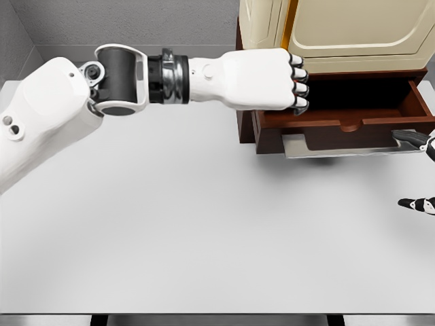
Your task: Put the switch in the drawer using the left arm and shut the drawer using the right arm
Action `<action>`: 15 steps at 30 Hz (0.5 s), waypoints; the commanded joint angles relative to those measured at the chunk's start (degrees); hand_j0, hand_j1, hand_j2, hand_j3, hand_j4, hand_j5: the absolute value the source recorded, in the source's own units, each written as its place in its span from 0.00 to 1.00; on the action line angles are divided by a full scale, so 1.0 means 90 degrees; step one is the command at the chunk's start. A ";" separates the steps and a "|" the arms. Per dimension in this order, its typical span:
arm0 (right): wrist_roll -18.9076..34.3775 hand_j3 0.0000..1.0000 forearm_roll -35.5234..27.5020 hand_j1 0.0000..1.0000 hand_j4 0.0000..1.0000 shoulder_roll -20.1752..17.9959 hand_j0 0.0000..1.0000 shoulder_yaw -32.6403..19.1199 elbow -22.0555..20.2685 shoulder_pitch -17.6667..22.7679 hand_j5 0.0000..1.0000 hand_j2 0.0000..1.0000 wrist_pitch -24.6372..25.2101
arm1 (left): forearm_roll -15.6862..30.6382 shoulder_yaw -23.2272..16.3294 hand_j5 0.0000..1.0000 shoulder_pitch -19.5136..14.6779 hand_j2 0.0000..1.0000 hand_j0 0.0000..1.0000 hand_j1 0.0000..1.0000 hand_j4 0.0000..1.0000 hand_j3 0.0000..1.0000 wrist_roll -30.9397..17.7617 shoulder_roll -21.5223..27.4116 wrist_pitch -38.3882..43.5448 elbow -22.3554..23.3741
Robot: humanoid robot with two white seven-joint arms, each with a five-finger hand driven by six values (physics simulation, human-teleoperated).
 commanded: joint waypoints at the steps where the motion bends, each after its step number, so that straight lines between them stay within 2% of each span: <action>1: -0.0003 1.00 -0.0053 1.00 1.00 -0.0006 1.00 -0.0001 -0.0003 0.0000 1.00 1.00 0.0017 | 0.0039 0.0007 0.50 0.0000 0.50 0.50 0.50 0.50 0.50 0.0003 -0.0015 0.0005 -0.0002; 5: -0.0003 1.00 -0.0053 1.00 1.00 -0.0006 1.00 -0.0001 -0.0003 0.0000 1.00 1.00 0.0017 | 0.0039 -0.0003 0.50 -0.0029 0.50 0.50 0.50 0.50 0.50 0.0003 -0.0035 0.0005 0.0008; 14: -0.0003 1.00 -0.0053 1.00 1.00 -0.0006 1.00 -0.0001 -0.0003 0.0000 1.00 1.00 0.0017 | 0.0029 -0.0081 0.50 -0.0117 0.50 0.50 0.50 0.50 0.50 -0.0017 -0.0240 0.0005 0.0340; 15: -0.0003 1.00 -0.0053 1.00 1.00 -0.0006 1.00 -0.0001 -0.0003 0.0000 1.00 1.00 0.0017 | 0.0029 -0.0110 0.50 -0.0137 0.50 0.50 0.50 0.50 0.50 -0.0017 -0.0337 0.0005 0.0506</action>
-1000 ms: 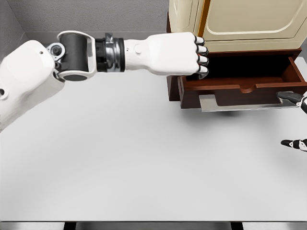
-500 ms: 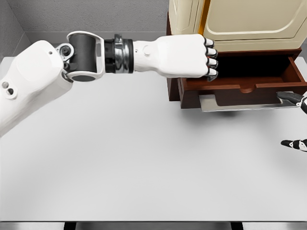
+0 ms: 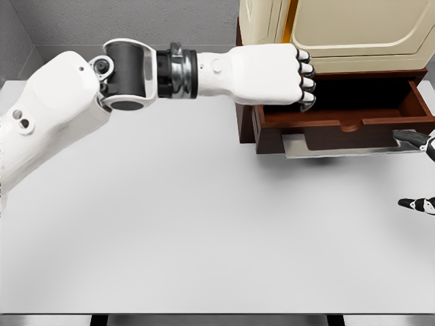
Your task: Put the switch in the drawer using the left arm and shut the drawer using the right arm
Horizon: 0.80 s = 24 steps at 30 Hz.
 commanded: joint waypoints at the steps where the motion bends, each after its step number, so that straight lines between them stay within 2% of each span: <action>1: -0.0003 1.00 -0.0053 1.00 1.00 -0.0006 1.00 -0.0001 -0.0003 0.0000 1.00 1.00 0.0017 | 0.0018 -0.0042 0.50 0.0000 0.50 0.50 0.50 0.50 0.50 -0.0001 -0.0150 0.0005 0.0222; 9: -0.0003 1.00 -0.0053 1.00 1.00 -0.0006 1.00 -0.0001 -0.0003 0.0000 1.00 1.00 0.0017 | 0.0008 -0.0072 0.51 -0.0088 0.51 0.51 0.51 0.51 0.51 -0.0011 -0.0375 0.0005 0.0515; 24: -0.0003 1.00 -0.0053 1.00 1.00 -0.0006 1.00 -0.0001 -0.0003 0.0000 1.00 1.00 0.0017 | 0.0047 -0.0033 0.52 -0.0098 0.52 0.52 0.52 0.52 0.52 -0.0001 -0.0414 0.0005 0.0642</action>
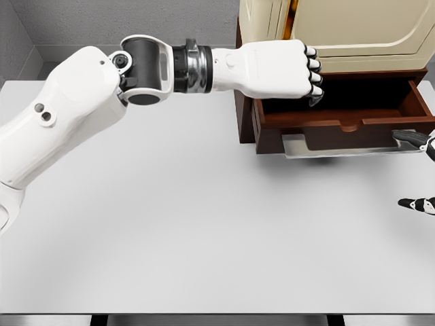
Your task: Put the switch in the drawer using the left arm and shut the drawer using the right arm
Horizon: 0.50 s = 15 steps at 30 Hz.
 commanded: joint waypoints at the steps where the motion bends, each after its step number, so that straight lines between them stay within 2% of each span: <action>1: -0.0003 1.00 -0.0053 1.00 1.00 -0.0006 1.00 -0.0001 -0.0003 0.0000 1.00 1.00 0.0017 | 0.0149 0.0015 0.52 0.0000 0.52 0.52 0.52 0.52 0.52 0.0016 -0.0043 0.0006 0.0066; 7: -0.0003 1.00 -0.0053 1.00 1.00 -0.0006 1.00 -0.0001 -0.0003 0.0000 1.00 1.00 0.0017 | 0.0735 0.0024 0.52 0.0000 0.52 0.52 0.52 0.52 0.52 0.0016 -0.0189 0.0006 0.0603; 15: -0.0003 1.00 -0.0053 1.00 1.00 -0.0006 1.00 -0.0001 -0.0003 0.0000 1.00 1.00 0.0017 | 0.0950 0.0044 0.52 0.0010 0.52 0.52 0.52 0.52 0.52 0.0016 -0.0258 0.0006 0.0740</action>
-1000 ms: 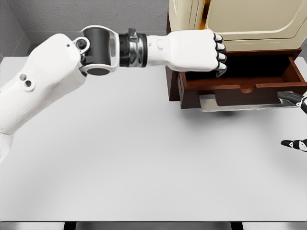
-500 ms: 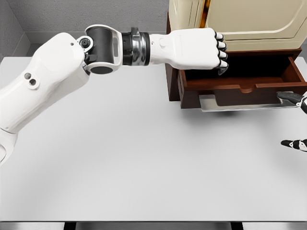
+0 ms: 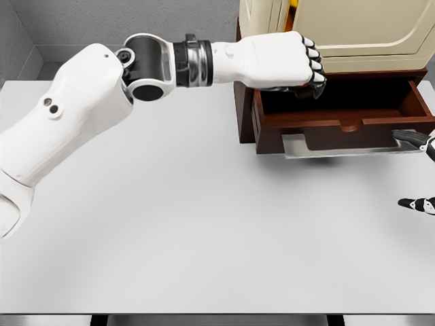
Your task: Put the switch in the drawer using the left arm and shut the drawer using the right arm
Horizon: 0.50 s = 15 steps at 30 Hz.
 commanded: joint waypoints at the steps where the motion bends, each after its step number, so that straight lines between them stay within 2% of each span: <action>1: -0.0003 1.00 -0.0053 1.00 1.00 -0.0006 1.00 -0.0001 -0.0003 0.0000 1.00 1.00 0.0017 | 0.0092 0.0005 0.52 0.0000 0.52 0.52 0.52 0.52 0.52 0.0002 -0.0022 0.0006 0.0043; 5: -0.0003 1.00 -0.0053 1.00 1.00 -0.0006 1.00 -0.0001 -0.0003 0.0000 1.00 1.00 0.0017 | 0.0326 -0.0005 0.51 0.0020 0.51 0.51 0.51 0.51 0.51 0.0012 -0.0051 0.0006 0.0082; 15: -0.0003 1.00 -0.0053 1.00 1.00 -0.0006 1.00 -0.0001 -0.0003 0.0000 1.00 1.00 0.0017 | 0.0502 0.0044 0.51 0.0098 0.51 0.51 0.51 0.51 0.51 0.0178 -0.0051 0.0006 0.0150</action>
